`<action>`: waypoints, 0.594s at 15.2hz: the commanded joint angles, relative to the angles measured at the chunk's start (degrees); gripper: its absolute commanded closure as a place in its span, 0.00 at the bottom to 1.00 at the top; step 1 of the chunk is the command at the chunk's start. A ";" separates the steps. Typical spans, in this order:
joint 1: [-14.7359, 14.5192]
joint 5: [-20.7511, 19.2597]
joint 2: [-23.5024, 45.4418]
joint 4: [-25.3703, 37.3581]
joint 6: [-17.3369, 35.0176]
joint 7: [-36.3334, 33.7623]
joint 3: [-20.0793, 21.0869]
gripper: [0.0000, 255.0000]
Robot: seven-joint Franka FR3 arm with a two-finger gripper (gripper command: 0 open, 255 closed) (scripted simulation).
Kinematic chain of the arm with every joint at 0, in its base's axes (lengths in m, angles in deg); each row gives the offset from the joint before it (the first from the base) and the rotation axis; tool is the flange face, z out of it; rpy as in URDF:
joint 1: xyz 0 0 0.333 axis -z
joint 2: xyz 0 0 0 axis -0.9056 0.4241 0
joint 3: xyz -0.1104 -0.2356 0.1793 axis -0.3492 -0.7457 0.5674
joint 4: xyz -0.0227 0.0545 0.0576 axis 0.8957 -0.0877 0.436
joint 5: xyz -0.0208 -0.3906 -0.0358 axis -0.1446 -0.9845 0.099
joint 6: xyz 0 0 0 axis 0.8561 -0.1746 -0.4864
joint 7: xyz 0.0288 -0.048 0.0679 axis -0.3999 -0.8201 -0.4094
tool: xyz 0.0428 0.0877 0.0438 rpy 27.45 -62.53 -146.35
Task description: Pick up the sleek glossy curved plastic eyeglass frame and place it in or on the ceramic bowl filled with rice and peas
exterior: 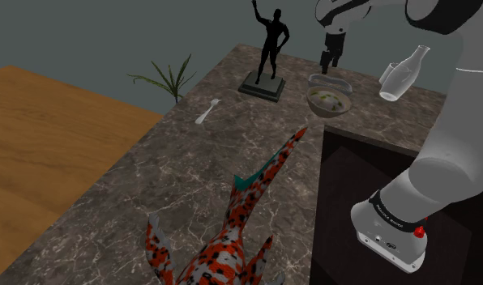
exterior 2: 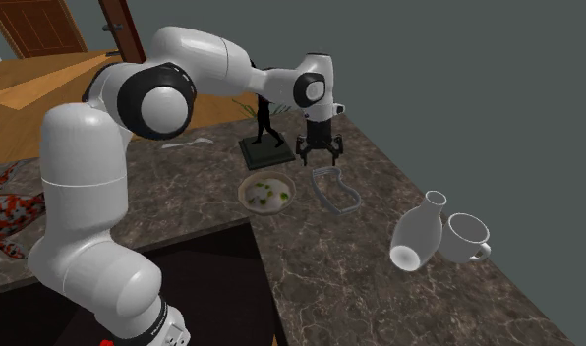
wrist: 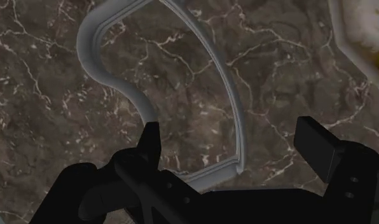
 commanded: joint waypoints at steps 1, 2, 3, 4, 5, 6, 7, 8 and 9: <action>2.21 1.30 5.28 5.63 -1.06 2.24 0.16 0.00; 3.24 1.84 7.83 8.52 -1.71 3.04 0.34 0.00; 4.31 2.35 10.44 11.58 -2.48 3.80 0.55 0.00; 5.41 2.81 13.12 14.85 -3.36 4.50 0.78 0.00; 6.54 3.25 15.90 18.36 -4.37 5.15 1.01 0.00; 6.92 3.37 16.79 19.53 -4.72 5.34 1.10 0.00; 6.95 3.39 16.88 18.90 -4.00 5.35 1.12 0.00; 6.98 3.41 16.99 18.30 -3.29 5.37 1.14 0.00; 7.02 3.45 17.11 17.71 -2.59 5.39 1.16 0.00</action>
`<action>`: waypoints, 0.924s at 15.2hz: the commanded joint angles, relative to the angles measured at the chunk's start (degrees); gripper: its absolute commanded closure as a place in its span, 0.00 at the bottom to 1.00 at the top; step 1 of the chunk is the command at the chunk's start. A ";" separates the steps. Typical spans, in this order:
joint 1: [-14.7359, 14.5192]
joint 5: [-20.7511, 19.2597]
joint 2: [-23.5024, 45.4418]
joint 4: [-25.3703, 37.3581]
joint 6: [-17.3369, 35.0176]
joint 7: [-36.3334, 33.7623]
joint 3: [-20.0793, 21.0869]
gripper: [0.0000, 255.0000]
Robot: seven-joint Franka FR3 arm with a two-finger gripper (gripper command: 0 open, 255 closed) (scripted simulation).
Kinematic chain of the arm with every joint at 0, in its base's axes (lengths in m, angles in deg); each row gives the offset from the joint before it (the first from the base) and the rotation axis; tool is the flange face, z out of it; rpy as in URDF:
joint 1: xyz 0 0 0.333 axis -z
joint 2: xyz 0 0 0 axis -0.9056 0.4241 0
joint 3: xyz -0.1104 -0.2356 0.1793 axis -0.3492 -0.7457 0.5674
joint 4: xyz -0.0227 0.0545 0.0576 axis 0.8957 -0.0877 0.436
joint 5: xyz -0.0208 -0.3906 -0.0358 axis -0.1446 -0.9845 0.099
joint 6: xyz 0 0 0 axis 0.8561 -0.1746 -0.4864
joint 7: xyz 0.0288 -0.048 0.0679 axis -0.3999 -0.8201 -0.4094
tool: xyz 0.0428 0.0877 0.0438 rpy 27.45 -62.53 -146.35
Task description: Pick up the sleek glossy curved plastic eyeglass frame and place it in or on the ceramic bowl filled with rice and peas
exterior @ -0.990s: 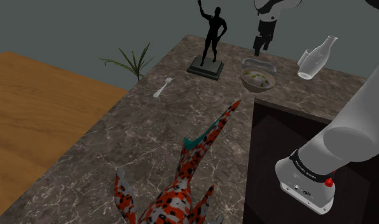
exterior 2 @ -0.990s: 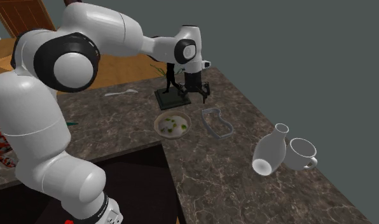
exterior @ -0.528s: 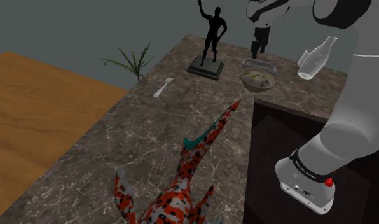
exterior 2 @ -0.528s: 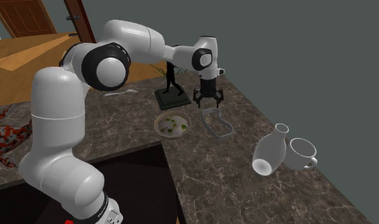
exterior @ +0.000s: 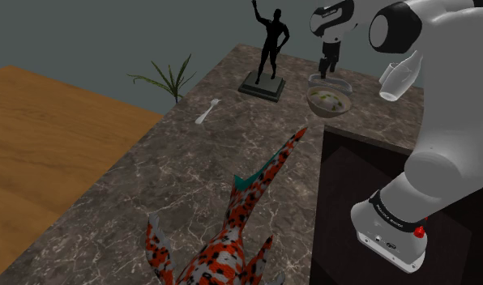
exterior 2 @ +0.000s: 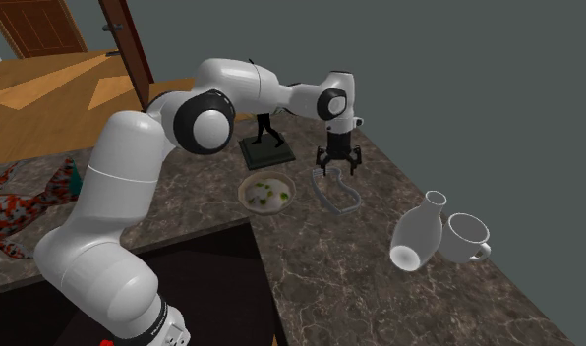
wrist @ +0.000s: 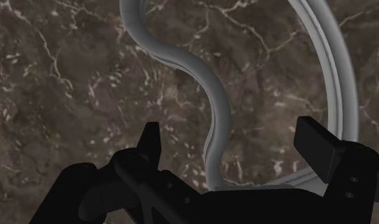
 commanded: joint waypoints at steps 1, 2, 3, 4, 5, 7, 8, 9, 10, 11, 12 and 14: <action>0.16 0.06 0.33 -1.05 1.39 0.13 0.03 0.00; 0.21 0.10 0.47 -1.59 2.08 0.16 0.05 0.00; 0.26 0.14 0.63 -2.11 2.76 0.18 0.07 0.00; 0.34 0.20 0.91 -2.89 3.82 0.22 0.11 0.00; 0.34 0.20 0.90 -2.91 3.82 0.22 0.11 0.00; 0.34 0.20 0.91 -2.89 3.82 0.22 0.11 0.00; 0.34 0.20 0.91 -2.89 3.82 0.22 0.11 0.00; 0.34 0.20 0.91 -2.89 3.82 0.22 0.11 0.00; 0.34 0.20 0.91 -2.89 3.82 0.22 0.11 0.00; 0.34 0.20 0.91 -2.89 3.81 0.22 0.11 0.00; 0.34 0.20 0.91 -2.89 3.81 0.22 0.11 0.00; 0.34 0.20 0.91 -2.89 3.81 0.22 0.11 1.00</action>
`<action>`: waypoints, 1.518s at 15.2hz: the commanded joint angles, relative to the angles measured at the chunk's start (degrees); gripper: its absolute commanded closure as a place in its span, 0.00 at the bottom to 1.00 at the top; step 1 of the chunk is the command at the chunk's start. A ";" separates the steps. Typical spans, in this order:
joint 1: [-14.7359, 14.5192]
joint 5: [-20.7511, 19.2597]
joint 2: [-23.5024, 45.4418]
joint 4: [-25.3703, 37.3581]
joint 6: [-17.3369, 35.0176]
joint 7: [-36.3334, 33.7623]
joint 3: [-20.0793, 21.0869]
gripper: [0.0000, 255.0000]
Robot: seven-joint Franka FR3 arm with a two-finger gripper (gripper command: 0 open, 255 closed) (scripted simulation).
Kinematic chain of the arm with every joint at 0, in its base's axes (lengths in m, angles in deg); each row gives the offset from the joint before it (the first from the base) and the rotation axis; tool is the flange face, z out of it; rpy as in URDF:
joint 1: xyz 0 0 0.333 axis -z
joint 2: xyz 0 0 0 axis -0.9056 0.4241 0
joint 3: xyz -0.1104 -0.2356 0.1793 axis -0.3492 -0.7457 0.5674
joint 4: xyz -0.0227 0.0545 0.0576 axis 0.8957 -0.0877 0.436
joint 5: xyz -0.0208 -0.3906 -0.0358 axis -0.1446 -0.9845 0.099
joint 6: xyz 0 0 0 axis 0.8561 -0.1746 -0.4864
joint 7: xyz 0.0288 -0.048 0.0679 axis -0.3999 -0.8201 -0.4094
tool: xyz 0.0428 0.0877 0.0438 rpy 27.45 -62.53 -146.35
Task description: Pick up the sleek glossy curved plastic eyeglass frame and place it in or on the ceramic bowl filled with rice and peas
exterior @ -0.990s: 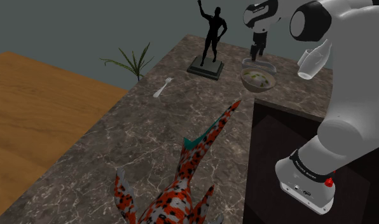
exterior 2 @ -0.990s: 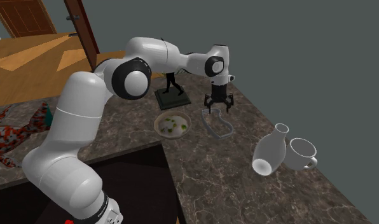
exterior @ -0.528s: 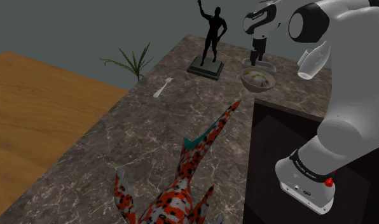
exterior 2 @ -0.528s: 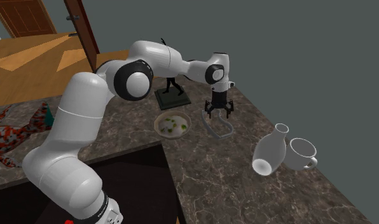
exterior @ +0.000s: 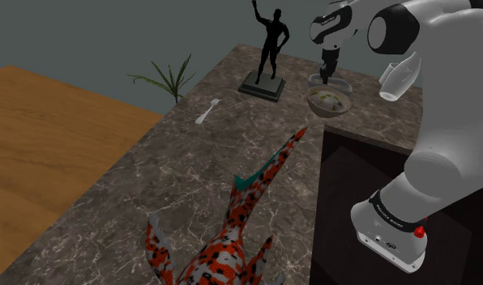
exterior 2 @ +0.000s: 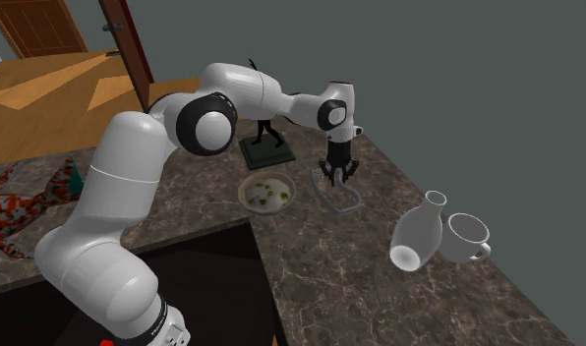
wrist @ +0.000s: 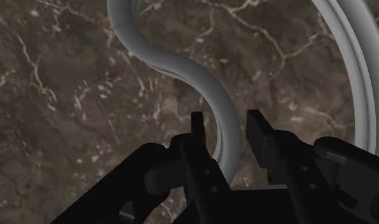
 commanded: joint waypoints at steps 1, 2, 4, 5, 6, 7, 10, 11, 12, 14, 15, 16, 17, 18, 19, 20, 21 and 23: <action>0.00 0.00 0.00 0.00 0.00 0.00 0.00 1.00; 0.00 0.00 0.00 0.00 0.00 0.00 0.00 1.00; 0.00 0.00 0.00 0.00 0.00 0.00 0.00 1.00; 0.00 0.00 0.00 -0.01 0.01 0.00 0.00 1.00; 0.00 0.00 0.00 -0.01 0.01 0.00 0.00 1.00; 0.00 0.00 -0.01 -0.01 0.01 0.00 0.00 1.00; -0.07 -0.16 -0.71 0.40 -1.07 0.11 -0.15 1.00; -0.11 -0.24 -1.05 0.62 -1.62 0.17 -0.22 1.00; -0.13 -0.31 -1.36 0.90 -2.20 0.23 -0.28 1.00; -0.18 -0.45 -1.98 1.46 -3.34 0.35 -0.41 1.00; -0.20 -0.52 -2.27 1.76 -3.92 0.41 -0.48 1.00; -0.22 -0.59 -2.56 2.08 -4.51 0.48 -0.54 1.00; -0.23 -0.66 -2.83 2.42 -5.10 0.54 -0.60 1.00; -0.24 -0.72 -3.09 2.77 -5.70 0.61 -0.66 1.00; -0.24 -0.78 -3.34 3.15 -6.31 0.68 -0.71 1.00; -0.25 -0.84 -3.58 3.54 -6.92 0.74 -0.77 1.00; -0.24 -0.89 -3.81 3.95 -7.54 0.82 -0.82 1.00; -0.23 -1.00 -4.23 4.83 -8.81 0.96 -0.92 1.00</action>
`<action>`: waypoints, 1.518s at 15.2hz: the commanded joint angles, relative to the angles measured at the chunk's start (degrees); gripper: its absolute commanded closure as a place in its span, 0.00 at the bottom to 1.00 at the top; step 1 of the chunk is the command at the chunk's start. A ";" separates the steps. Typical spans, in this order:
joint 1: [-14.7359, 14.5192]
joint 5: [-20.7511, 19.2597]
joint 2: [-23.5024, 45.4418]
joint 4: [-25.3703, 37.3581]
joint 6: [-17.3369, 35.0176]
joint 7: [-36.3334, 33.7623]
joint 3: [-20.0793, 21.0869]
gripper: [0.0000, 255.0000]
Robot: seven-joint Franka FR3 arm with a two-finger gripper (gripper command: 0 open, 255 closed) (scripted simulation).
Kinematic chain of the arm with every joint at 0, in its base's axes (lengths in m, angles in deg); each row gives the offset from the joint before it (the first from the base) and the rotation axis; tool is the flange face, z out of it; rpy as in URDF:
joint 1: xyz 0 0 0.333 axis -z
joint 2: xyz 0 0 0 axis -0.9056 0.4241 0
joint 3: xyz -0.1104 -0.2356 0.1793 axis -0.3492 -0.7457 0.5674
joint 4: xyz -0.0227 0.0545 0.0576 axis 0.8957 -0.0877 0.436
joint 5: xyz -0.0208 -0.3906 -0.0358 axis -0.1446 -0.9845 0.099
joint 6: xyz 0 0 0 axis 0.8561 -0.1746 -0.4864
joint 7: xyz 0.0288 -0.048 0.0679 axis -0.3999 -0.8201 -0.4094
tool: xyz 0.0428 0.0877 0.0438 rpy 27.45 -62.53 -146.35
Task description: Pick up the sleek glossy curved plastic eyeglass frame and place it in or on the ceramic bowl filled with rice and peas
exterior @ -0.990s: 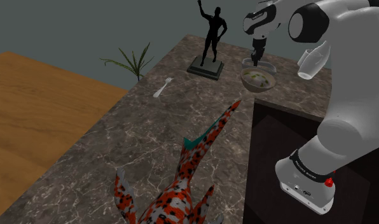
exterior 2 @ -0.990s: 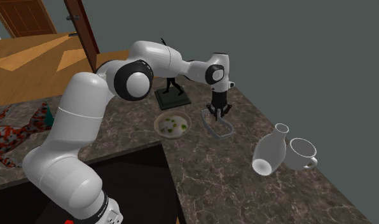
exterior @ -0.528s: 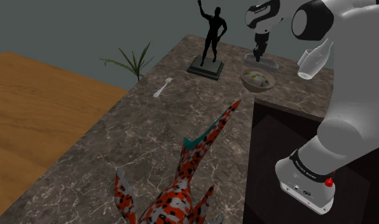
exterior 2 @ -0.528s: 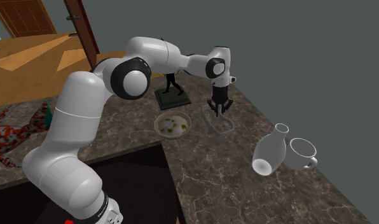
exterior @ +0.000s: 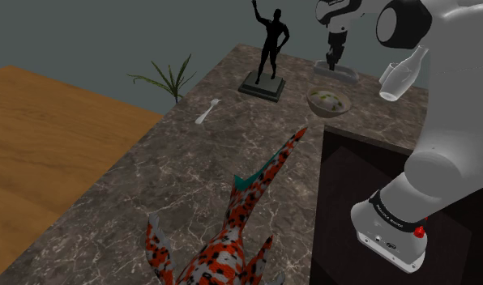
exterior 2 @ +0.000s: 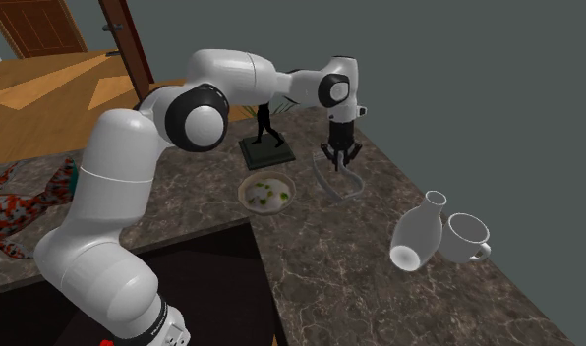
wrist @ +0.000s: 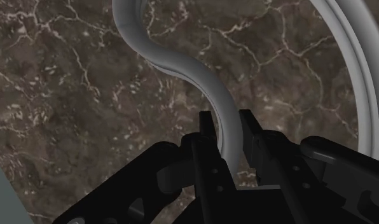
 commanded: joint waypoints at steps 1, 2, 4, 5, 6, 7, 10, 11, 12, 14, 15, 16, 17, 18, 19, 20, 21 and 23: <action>0.11 -0.06 -0.23 1.16 -1.35 0.20 -0.08 1.00; 0.12 -0.11 -0.41 1.65 -2.00 0.28 -0.13 1.00; 0.18 -0.19 -0.73 2.69 -3.33 0.44 -0.22 1.00; 0.21 -0.23 -0.87 3.25 -4.01 0.52 -0.26 1.00; 0.25 -0.26 -0.99 3.83 -4.69 0.61 -0.29 1.00; 0.29 -0.29 -1.10 4.43 -5.38 0.69 -0.33 1.00; 0.45 -0.35 -1.34 6.39 -7.52 0.97 -0.43 1.00; 0.52 -0.36 -1.38 7.09 -8.25 1.07 -0.46 1.00; 0.60 -0.37 -1.41 7.83 -8.99 1.17 -0.49 1.00; 0.77 -0.37 -1.41 9.39 -10.52 1.38 -0.54 1.00; 0.87 -0.36 -1.38 10.22 -11.30 1.48 -0.56 1.00; 0.98 -0.35 -1.33 11.09 -12.09 1.59 -0.58 1.00; 1.09 -0.33 -1.25 12.00 -12.90 1.71 -0.59 1.00; 1.14 -0.32 -1.23 12.34 -13.22 1.75 -0.60 1.00; -0.53 -1.15 -4.40 7.26 -11.43 0.88 -0.83 1.00; -2.08 -1.96 -7.32 2.73 -9.92 -0.05 -1.04 1.00; -3.52 -2.76 -10.05 -1.38 -8.63 -1.03 -1.19 1.00; -6.12 -4.37 -15.12 -8.64 -6.56 -3.17 -1.31 1.00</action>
